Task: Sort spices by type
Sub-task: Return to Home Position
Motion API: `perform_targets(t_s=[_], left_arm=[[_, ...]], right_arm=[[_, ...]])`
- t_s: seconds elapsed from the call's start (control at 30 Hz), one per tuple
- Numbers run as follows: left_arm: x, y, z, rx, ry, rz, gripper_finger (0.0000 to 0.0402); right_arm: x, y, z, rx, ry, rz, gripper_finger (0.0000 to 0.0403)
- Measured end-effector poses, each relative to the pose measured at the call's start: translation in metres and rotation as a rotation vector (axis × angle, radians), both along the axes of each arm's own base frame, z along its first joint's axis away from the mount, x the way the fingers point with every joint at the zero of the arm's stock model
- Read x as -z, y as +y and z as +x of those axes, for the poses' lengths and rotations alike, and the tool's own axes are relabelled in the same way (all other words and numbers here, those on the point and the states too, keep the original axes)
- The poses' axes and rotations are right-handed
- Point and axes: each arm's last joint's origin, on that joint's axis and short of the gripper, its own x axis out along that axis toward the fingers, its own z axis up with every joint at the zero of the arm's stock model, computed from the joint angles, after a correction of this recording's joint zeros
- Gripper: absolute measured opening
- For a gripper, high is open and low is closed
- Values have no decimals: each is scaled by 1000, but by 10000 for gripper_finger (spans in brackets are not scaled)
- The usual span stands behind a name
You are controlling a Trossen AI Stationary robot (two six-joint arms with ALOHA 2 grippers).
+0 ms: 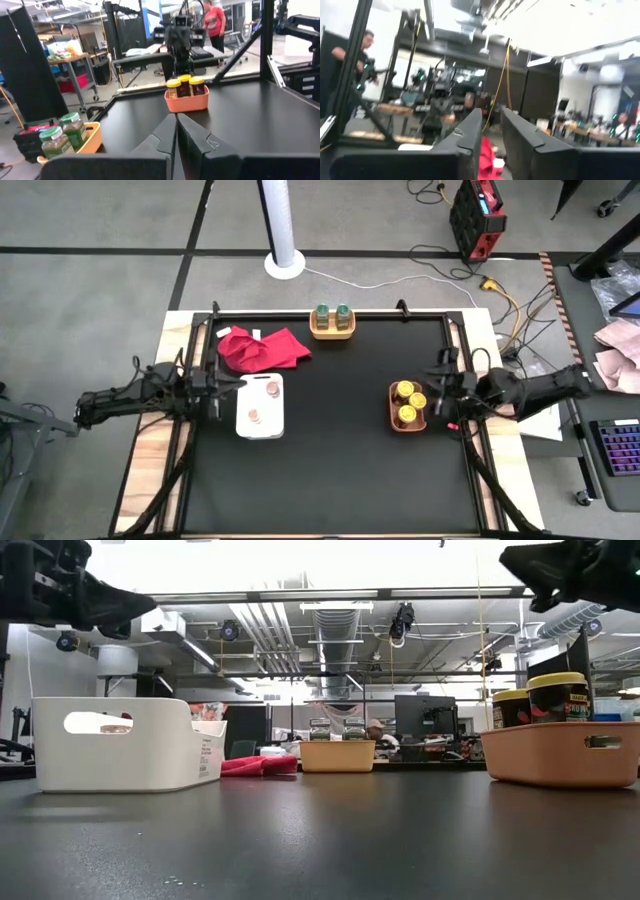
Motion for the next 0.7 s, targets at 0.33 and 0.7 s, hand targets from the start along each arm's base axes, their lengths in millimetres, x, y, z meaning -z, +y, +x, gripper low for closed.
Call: perform_targets(t_s=[0.33,0.7], left_arm=[[2,0,1,0,23,-3,0],[3,0,1,0,30,-4,0]], right_arm=[[13,-1,-3,54,121,-138,23],[20,0,-1,34,187,-95,24]])
